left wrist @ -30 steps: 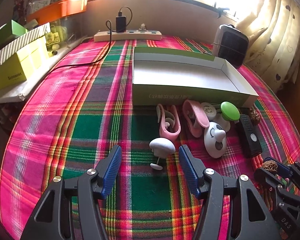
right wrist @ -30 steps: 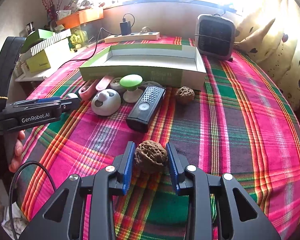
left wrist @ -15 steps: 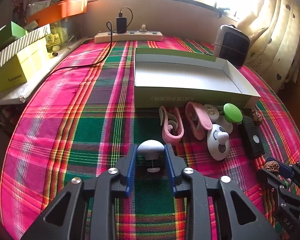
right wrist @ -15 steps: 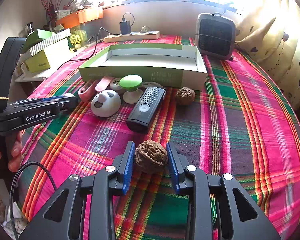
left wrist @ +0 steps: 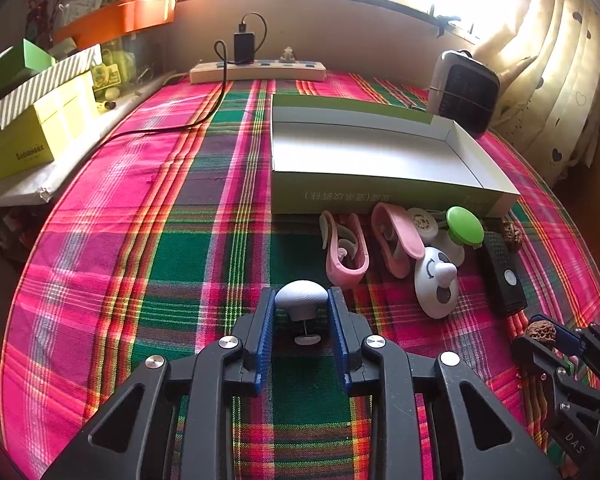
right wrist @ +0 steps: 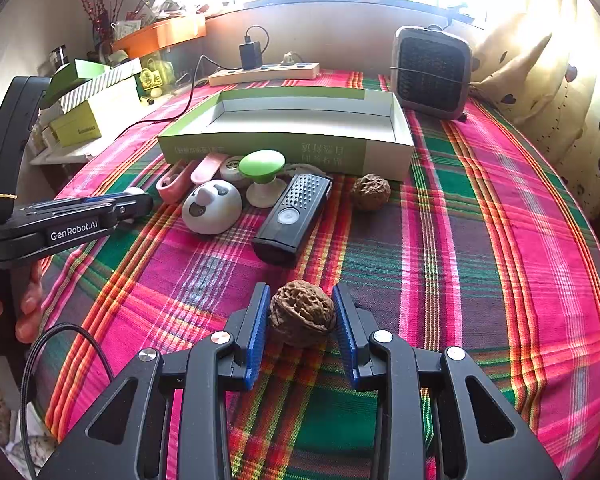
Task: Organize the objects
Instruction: 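Carry the walnut and white knob into the box with both tools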
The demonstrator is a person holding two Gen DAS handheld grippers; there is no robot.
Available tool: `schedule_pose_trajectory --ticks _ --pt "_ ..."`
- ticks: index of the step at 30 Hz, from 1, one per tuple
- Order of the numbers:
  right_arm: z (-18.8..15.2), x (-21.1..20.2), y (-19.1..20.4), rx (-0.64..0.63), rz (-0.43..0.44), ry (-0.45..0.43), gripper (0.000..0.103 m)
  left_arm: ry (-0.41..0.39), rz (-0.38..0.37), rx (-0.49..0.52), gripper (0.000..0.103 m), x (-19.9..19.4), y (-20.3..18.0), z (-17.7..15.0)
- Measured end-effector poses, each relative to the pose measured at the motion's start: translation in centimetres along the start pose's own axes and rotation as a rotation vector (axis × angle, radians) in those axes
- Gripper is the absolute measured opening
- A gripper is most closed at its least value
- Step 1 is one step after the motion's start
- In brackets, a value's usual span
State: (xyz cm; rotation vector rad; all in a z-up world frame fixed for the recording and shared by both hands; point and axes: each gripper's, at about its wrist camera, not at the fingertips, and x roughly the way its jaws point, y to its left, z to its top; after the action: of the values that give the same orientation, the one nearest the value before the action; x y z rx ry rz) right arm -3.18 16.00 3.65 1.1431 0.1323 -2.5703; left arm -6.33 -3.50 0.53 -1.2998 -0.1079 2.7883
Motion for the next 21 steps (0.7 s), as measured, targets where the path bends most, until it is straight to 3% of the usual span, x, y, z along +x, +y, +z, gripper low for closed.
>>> schedule_pose_trajectory --ticks 10,13,21 --pt "1.1 -1.0 -0.3 0.000 0.000 -0.041 0.033 -0.033 -0.016 0.027 0.024 -1.7 -0.5 0.9" --pt "2.2 -1.6 -1.0 0.023 0.029 -0.054 0.033 -0.041 -0.032 0.029 0.024 -2.1 -0.5 1.7" --pt "5.6 -2.6 -1.8 -0.010 -0.005 -0.126 0.033 -0.084 -0.062 0.057 0.024 -3.1 -1.3 4.4"
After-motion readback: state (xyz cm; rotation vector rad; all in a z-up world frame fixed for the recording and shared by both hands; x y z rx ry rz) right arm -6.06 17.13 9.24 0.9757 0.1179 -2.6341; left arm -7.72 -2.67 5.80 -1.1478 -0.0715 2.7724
